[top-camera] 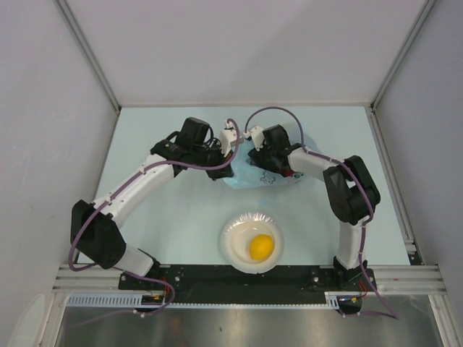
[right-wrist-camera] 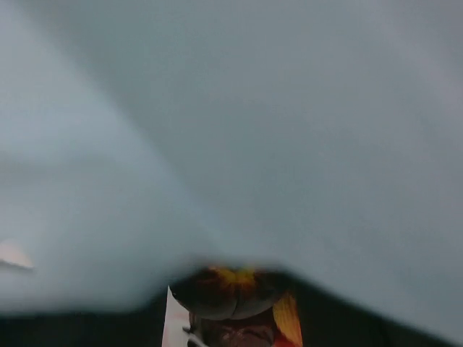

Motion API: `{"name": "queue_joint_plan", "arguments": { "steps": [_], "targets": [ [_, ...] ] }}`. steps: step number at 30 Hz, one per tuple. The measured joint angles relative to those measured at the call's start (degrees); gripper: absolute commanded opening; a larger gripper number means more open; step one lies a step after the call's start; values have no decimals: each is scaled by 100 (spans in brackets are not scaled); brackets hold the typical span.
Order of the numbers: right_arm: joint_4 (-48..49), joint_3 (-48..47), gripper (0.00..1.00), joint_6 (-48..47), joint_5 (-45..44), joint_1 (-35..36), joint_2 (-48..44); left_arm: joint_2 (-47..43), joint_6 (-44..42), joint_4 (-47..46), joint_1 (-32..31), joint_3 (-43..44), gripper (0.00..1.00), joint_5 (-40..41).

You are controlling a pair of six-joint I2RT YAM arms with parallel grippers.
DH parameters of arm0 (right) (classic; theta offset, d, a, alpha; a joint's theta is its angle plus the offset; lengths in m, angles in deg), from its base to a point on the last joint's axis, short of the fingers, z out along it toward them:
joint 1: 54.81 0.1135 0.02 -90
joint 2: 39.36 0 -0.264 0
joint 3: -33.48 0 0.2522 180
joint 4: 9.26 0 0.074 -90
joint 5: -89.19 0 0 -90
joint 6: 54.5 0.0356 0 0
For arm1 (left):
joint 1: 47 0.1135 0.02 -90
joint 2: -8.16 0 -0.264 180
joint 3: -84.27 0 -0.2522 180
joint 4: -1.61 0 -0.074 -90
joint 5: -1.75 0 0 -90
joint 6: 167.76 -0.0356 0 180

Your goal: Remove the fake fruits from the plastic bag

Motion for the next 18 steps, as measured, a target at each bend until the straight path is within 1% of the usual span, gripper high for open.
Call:
{"name": "queue_joint_plan", "arguments": {
  "steps": [4, 9, 13, 16, 18],
  "targets": [
    [-201, 2, 29, 74, 369, -162, -417, 50, 28, -33, 0, 0, 0, -7],
    [-297, 0, 32, 201, 1012, -393, -1672, 181, 131, -122, 35, 2, 0, -22],
    [-568, 4, 32, 232, 1591, -433, -2557, 302, 223, -164, 96, 26, 0, -37],
    [-822, 205, 32, 92, 2159, -426, -3034, 389, 269, -168, 136, 146, 0, -37],
    [-1102, 479, 32, -219, 2503, -376, -3298, 428, 273, -173, 157, 238, 0, -37]
  ]
}}
